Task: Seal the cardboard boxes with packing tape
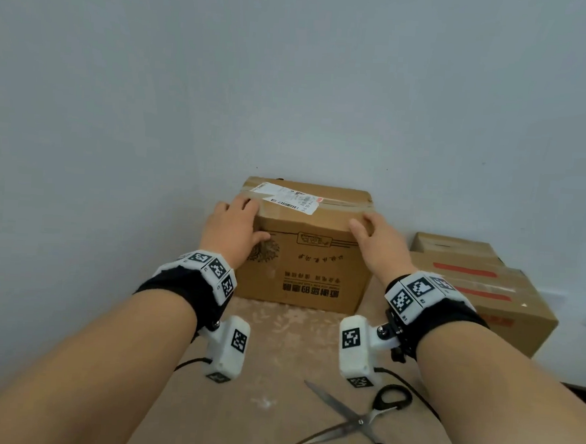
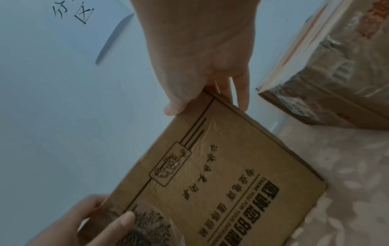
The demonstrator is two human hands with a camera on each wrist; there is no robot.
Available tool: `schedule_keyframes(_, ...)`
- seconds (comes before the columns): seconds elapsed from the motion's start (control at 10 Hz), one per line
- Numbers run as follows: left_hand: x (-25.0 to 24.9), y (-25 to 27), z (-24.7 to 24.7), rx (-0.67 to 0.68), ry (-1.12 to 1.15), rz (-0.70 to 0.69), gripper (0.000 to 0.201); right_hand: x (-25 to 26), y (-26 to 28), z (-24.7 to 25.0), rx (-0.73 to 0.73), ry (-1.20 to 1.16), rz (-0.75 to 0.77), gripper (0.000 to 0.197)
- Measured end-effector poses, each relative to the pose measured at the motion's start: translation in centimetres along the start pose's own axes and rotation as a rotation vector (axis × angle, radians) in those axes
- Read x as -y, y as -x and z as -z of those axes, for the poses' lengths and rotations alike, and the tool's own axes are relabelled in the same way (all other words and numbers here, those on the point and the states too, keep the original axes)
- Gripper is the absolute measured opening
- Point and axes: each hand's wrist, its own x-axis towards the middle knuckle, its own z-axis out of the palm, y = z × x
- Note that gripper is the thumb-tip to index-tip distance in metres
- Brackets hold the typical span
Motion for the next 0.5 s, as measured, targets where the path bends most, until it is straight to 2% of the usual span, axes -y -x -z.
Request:
schedule_keyframes(0.2,-0.7,-0.8,0.1,0.009,-0.176,0.032,0.055,0.3,-0.4,0.3,0.023,0.053,-0.006,0.054)
schedule_keyframes(0.4,-0.9,-1.0,0.9,0.018,-0.217,0.013,0.064,0.0,-0.8,0.3,0.065,0.056,-0.011,0.055)
schedule_keyframes(0.5,-0.9,-1.1,2.2,0.038,-0.215,0.039,0.059,0.4,-0.7,1.5,0.087,0.121,-0.016,0.059)
